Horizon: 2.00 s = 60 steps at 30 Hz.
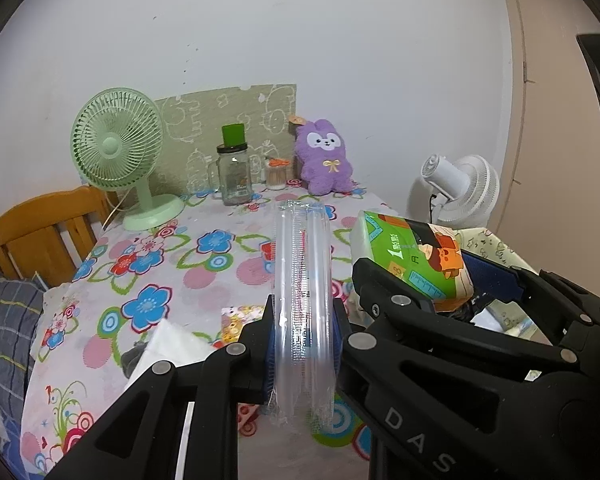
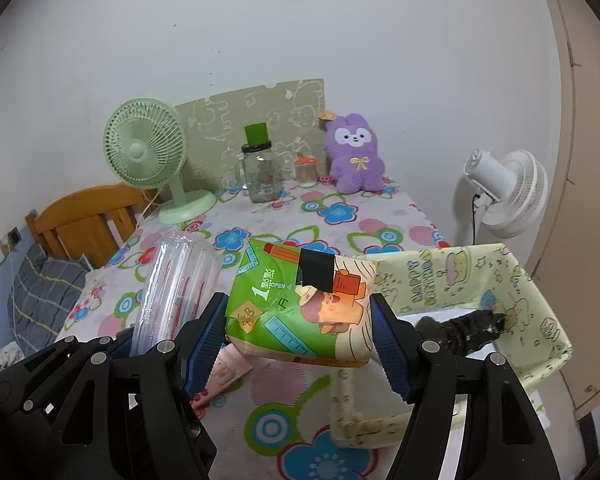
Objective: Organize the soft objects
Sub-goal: 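Lift the tissue pack and straw bag with both tools toward the gift box, then lower the tissue pack into the box with the right tool while the left drops the straws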
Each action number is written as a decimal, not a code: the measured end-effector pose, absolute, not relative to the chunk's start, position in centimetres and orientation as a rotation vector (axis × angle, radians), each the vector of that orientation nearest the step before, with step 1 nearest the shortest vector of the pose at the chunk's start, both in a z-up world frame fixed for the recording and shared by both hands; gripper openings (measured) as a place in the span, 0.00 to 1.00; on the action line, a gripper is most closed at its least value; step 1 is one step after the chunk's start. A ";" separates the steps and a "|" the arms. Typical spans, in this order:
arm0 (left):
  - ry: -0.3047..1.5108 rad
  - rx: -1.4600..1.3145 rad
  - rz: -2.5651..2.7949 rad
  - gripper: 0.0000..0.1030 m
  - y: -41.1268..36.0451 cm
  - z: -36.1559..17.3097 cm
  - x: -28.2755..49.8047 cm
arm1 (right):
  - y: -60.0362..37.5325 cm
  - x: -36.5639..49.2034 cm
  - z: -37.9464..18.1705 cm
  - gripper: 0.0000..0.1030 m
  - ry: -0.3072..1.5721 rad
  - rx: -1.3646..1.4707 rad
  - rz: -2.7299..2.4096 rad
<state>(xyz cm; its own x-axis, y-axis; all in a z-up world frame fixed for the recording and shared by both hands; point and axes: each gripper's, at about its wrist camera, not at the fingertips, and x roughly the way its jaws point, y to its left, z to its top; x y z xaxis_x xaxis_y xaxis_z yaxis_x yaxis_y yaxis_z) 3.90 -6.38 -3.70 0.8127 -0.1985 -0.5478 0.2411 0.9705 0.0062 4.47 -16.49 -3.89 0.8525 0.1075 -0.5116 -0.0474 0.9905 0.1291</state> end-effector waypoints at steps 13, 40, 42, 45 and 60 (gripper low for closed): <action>0.556 0.087 -0.279 0.22 -9.4 -2.9 4.5 | -19.8 4.7 -3.0 0.70 0.521 0.122 0.036; 0.571 0.103 -0.351 0.22 -15.7 -3.4 6.4 | -26.1 6.0 -3.5 0.71 0.520 0.144 -0.048; 0.575 0.107 -0.354 0.23 -16.1 -3.6 6.6 | -26.5 6.2 -3.7 0.71 0.522 0.148 -0.052; 0.586 0.119 -0.358 0.23 -16.9 -3.9 7.0 | -27.2 6.4 -4.0 0.71 0.528 0.152 -0.061; 0.643 0.165 -0.374 0.25 -19.5 -6.0 9.2 | -29.8 8.8 -6.7 0.70 0.595 0.192 -0.074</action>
<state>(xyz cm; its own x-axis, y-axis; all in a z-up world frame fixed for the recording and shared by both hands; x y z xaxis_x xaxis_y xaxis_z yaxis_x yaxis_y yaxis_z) 9.18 -19.49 -5.96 0.7368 -0.2879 -0.6117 0.3890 0.9205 0.0354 8.85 -29.75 -6.67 0.8262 -0.0138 -0.5632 0.1241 0.9796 0.1580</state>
